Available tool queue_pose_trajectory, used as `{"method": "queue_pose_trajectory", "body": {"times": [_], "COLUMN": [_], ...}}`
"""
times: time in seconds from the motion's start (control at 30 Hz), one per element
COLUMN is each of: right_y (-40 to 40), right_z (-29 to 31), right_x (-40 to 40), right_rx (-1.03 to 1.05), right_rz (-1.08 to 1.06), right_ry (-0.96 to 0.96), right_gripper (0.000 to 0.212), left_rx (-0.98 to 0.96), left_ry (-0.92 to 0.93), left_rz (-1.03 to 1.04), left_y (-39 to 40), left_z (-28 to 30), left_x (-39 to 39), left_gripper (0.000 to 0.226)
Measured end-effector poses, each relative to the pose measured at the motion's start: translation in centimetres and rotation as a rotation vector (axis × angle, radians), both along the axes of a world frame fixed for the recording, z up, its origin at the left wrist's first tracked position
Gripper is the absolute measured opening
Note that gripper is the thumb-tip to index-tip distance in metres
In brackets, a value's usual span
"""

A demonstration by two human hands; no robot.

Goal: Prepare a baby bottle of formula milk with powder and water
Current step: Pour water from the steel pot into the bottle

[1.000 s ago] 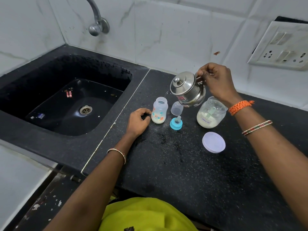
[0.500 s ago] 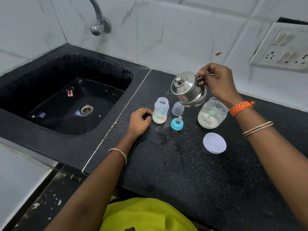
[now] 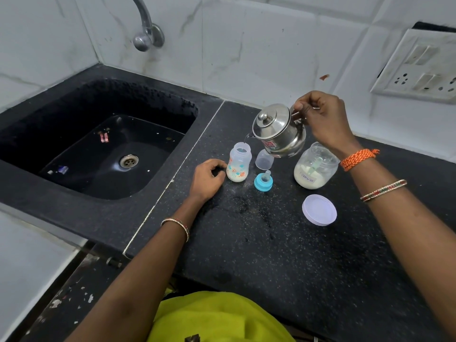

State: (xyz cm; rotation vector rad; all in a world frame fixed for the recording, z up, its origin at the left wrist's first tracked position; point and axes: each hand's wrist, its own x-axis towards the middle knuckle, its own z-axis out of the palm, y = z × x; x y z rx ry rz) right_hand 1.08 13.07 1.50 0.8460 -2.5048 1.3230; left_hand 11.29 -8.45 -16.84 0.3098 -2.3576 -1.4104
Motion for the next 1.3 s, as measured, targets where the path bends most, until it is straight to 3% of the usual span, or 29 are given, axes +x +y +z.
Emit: {"method": "queue_pose_trajectory", "body": {"times": [1.3], "right_y": [0.01], "right_z": [0.68], "right_x": [0.41], "right_rx": [0.011], "right_rz": [-0.031], "right_ry": [0.023], "right_gripper": [0.011], "left_rx": [0.005], "left_ry": [-0.013], "left_rz": [0.013], "left_y": [0.13], "left_z": [0.29], "left_x": [0.28], "left_gripper": [0.025]}}
